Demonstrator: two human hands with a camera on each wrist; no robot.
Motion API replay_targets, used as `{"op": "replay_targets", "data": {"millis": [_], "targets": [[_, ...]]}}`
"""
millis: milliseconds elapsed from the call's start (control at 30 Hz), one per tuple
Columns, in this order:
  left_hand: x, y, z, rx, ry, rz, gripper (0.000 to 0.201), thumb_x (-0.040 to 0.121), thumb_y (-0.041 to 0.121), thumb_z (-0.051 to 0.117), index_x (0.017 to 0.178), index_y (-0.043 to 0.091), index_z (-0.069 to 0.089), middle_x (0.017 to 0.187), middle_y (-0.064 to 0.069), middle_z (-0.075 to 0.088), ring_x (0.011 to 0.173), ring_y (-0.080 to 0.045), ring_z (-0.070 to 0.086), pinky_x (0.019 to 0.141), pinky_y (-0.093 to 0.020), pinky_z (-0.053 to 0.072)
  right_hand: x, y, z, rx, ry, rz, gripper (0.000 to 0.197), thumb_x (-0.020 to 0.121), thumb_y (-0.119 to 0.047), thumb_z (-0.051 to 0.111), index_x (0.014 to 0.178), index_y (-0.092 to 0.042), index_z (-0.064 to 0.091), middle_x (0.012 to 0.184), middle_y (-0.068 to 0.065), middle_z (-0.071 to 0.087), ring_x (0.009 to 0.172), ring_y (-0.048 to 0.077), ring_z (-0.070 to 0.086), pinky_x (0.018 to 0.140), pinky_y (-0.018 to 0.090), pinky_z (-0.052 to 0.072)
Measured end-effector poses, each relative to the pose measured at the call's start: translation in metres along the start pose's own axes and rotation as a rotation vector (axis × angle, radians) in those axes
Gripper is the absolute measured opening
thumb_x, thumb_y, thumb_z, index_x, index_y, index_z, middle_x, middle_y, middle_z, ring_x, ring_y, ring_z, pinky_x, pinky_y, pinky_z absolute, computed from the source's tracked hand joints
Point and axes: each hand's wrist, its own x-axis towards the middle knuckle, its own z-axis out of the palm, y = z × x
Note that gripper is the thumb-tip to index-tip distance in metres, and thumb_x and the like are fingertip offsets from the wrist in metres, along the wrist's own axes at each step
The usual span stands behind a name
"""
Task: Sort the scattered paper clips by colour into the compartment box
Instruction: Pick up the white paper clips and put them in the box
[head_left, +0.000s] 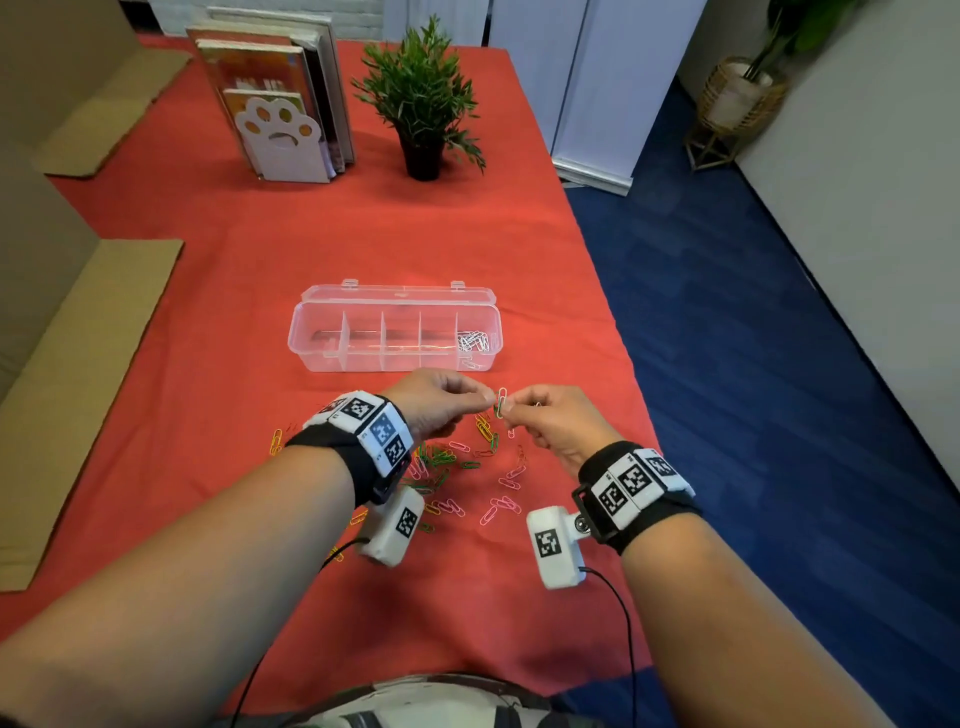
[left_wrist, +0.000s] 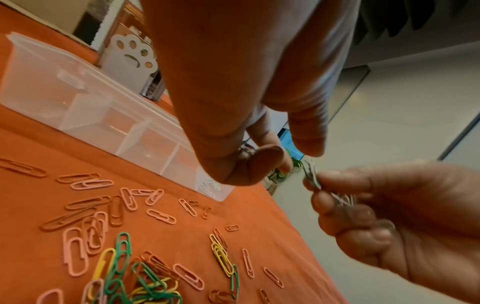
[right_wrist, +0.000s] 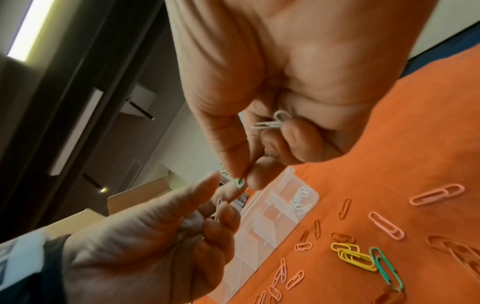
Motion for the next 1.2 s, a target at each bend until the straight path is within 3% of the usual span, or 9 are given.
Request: {"op": "replay_targets", "data": {"millis": [267,500,600,700,833,933,1000,1100,1200], "targets": [[0.007,-0.003,0.003,0.092,0.074,0.077,0.014,0.076,0.017,0.074,0.065,0.017,0.065,0.071,-0.004,0.061,0.054,-0.013,0.037,0.048,-0.022,0.030,0.018,0.000,-0.004,-0.149,0.081,-0.090,0.014,0.082,-0.008,0.064,0.073,-0.018,0.063,0.065,-0.002,0.060,0.038,-0.007,0.046,0.043,0.005,0.033],[0.008,-0.003,0.001,0.269,0.058,0.084,0.011,0.080,0.017,0.070,0.071,0.015,0.064,0.063,0.002,0.057,0.049,-0.009,0.040,0.045,-0.016,0.035,0.026,0.005,0.011,-0.207,0.009,-0.055,0.024,0.084,-0.005,0.059,0.066,-0.021,0.056,0.063,-0.004,0.056,0.047,0.000,0.044,0.048,0.013,0.034],[0.009,-0.008,-0.009,0.538,0.133,0.019,0.016,0.074,0.018,0.075,0.065,0.015,0.063,0.068,0.001,0.065,0.066,-0.014,0.061,0.063,-0.024,0.049,0.035,0.014,0.007,-0.265,0.100,0.010,0.026,0.084,-0.004,0.054,0.067,-0.024,0.053,0.063,-0.005,0.052,0.052,0.007,0.042,0.050,0.021,0.034],[0.009,-0.008,-0.018,0.626,0.232,-0.041,0.007,0.075,0.016,0.073,0.078,0.014,0.067,0.073,0.006,0.060,0.075,-0.013,0.057,0.072,-0.025,0.047,0.038,0.020,-0.002,-0.217,0.134,0.129,0.034,0.083,0.008,0.044,0.072,-0.024,0.049,0.068,-0.002,0.047,0.057,0.009,0.040,0.051,0.021,0.031],[0.021,0.015,-0.019,0.154,0.164,-0.163,0.005,0.088,0.011,0.055,0.084,0.009,0.056,0.075,-0.003,0.053,0.064,-0.016,0.049,0.063,-0.025,0.046,0.041,0.015,-0.011,-0.053,0.118,0.207,0.036,0.082,0.020,0.032,0.084,-0.011,0.051,0.073,0.002,0.044,0.062,0.010,0.038,0.051,0.020,0.030],[0.036,0.043,-0.017,-0.104,0.185,-0.163,0.004,0.091,0.004,0.049,0.092,0.004,0.052,0.073,-0.005,0.050,0.060,-0.014,0.048,0.051,-0.021,0.046,0.048,0.011,-0.016,0.037,0.131,0.223,0.043,0.078,0.026,0.027,0.077,-0.011,0.050,0.075,0.006,0.047,0.062,0.011,0.046,0.045,0.015,0.042],[0.045,0.059,-0.015,-0.169,0.233,-0.116,0.005,0.091,0.002,0.048,0.093,0.002,0.052,0.073,-0.006,0.050,0.061,-0.015,0.049,0.054,-0.023,0.048,0.050,0.007,-0.019,0.019,0.141,0.195,0.043,0.079,0.026,0.030,0.076,-0.010,0.052,0.077,0.007,0.049,0.063,0.012,0.051,0.044,0.012,0.046],[0.059,0.071,-0.013,-0.193,0.280,-0.079,0.018,0.089,-0.003,0.045,0.073,0.004,0.050,0.069,-0.009,0.049,0.060,-0.019,0.049,0.062,-0.029,0.047,0.051,0.001,-0.023,0.001,0.156,0.115,0.040,0.082,0.024,0.033,0.075,-0.010,0.054,0.076,0.008,0.051,0.063,0.012,0.052,0.046,0.009,0.048],[0.069,0.073,-0.014,-0.175,0.307,-0.064,0.024,0.088,0.002,0.047,0.068,0.015,0.049,0.071,-0.002,0.051,0.067,-0.018,0.054,0.073,-0.036,0.055,0.054,-0.001,-0.025,0.040,0.176,0.068,0.038,0.085,0.020,0.037,0.075,-0.011,0.056,0.075,0.007,0.052,0.064,0.012,0.054,0.049,0.009,0.050]]}}
